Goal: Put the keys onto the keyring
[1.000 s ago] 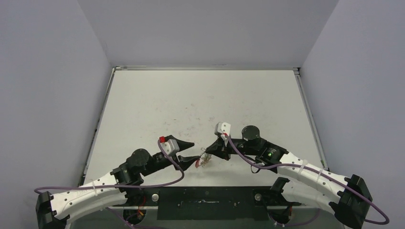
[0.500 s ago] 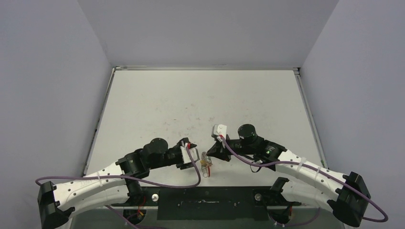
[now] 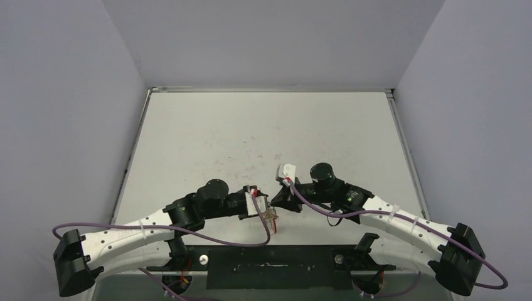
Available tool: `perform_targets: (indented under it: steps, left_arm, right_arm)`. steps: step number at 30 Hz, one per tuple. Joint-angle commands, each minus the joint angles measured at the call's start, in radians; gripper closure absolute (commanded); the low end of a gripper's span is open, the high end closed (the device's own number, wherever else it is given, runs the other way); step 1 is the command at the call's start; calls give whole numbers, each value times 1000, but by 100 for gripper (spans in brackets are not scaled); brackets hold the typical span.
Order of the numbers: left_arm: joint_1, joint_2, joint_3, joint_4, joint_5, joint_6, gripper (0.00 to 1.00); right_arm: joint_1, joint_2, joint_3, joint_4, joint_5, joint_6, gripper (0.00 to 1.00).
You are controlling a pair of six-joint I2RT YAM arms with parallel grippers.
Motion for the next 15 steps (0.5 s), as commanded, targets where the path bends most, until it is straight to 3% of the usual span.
perform_targets:
  steps: [1, 9, 11, 14, 15]
  left_arm:
    - [-2, 45, 15, 91, 30, -18, 70]
    - [-1, 104, 48, 31, 34, -7, 72]
    - [-1, 108, 47, 37, 37, -8, 79]
    - [-1, 116, 48, 42, 36, -10, 99]
    - [-2, 116, 48, 41, 35, -10, 100]
  right_arm:
    - [8, 0, 53, 57, -19, 5, 100]
    - [10, -3, 50, 57, -13, 5, 100]
    - [11, -5, 48, 57, -13, 6, 100]
    - [9, -5, 48, 57, -11, 6, 100]
    - [10, -6, 48, 57, -9, 6, 100]
